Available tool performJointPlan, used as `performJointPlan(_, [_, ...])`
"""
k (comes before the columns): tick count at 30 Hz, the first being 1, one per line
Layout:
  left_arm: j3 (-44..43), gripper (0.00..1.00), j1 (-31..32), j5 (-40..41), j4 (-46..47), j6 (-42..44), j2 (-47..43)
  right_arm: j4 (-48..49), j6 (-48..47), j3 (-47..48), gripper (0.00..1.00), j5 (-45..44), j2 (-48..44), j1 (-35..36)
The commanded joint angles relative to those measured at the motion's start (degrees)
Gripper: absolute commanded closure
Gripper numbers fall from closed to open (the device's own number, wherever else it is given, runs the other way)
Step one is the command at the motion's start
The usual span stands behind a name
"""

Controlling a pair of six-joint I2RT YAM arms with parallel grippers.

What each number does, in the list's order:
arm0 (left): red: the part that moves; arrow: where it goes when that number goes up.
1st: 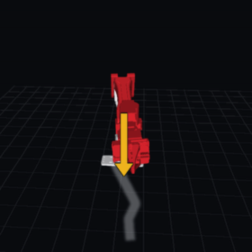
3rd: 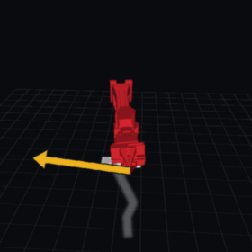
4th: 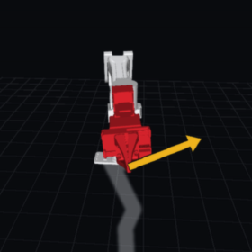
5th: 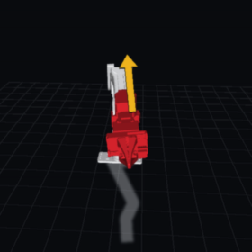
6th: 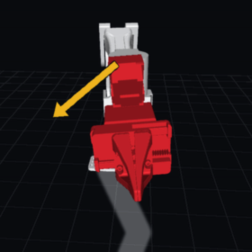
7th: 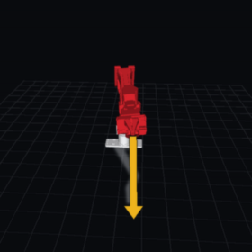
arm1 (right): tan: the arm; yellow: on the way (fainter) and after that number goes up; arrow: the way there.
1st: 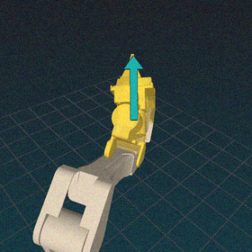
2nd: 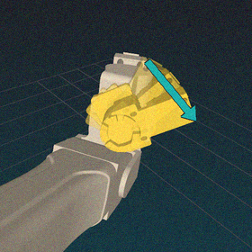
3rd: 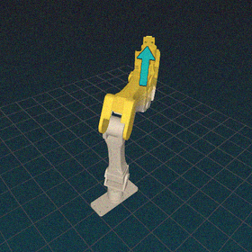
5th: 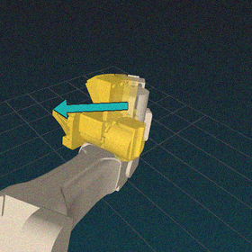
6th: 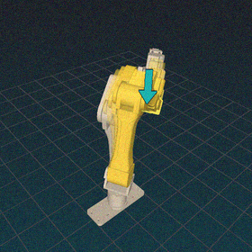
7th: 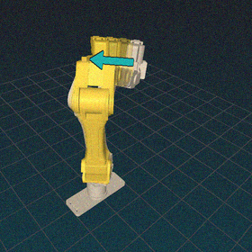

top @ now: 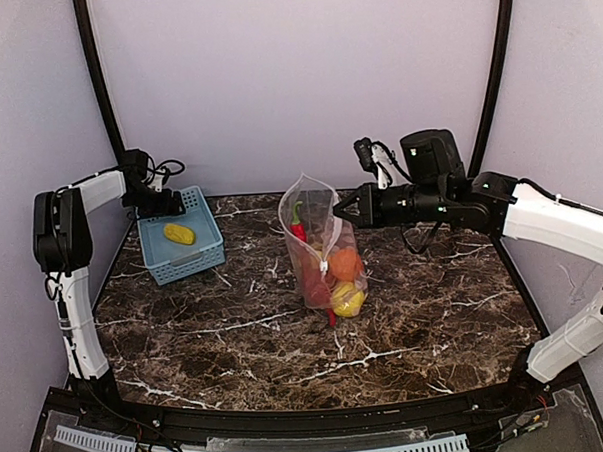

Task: Place the food in the zip-top bag and seal the zipper
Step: Move the fake fruit to the bin, then pick up the fake fruit from the bin.

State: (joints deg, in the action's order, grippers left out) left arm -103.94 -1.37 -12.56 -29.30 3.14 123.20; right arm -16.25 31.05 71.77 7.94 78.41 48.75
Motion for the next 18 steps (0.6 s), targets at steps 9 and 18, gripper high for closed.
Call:
performJointPlan(9, [1.7, 0.12, -1.1, 0.9, -3.4, -11.9, 0.9, 2.8, 0.7, 0.3, 1.0, 1.8, -0.1, 0.2])
performJointPlan(18, [0.8, 0.06, -1.1, 1.8, -6.0, -13.9, 4.3, 3.0, 0.6, 0.3, 1.0, 2.0, -0.2, 0.2])
